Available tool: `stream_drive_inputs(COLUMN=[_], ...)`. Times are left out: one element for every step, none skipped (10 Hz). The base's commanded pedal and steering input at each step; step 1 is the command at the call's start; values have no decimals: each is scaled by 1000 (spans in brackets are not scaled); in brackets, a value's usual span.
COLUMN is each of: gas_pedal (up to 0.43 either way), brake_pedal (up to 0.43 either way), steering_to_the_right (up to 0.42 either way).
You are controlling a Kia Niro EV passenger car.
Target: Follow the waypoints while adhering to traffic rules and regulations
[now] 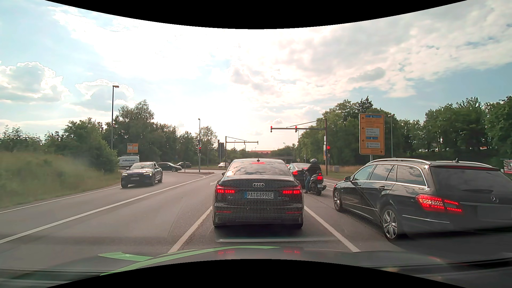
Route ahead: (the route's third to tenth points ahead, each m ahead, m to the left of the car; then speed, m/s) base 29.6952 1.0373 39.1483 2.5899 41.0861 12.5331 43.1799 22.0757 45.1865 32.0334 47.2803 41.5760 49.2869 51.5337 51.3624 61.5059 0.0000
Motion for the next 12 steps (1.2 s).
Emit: stream_drive_inputs(gas_pedal=[0,0,0,0,0,0,0,0,0,0,0,0], brake_pedal=[293,293,293,293,293,293,293,293,293,293,293,293], steering_to_the_right=[-1,-1,-1,-1,-2,-1,-1,-1,-1,-1,-2,-1])
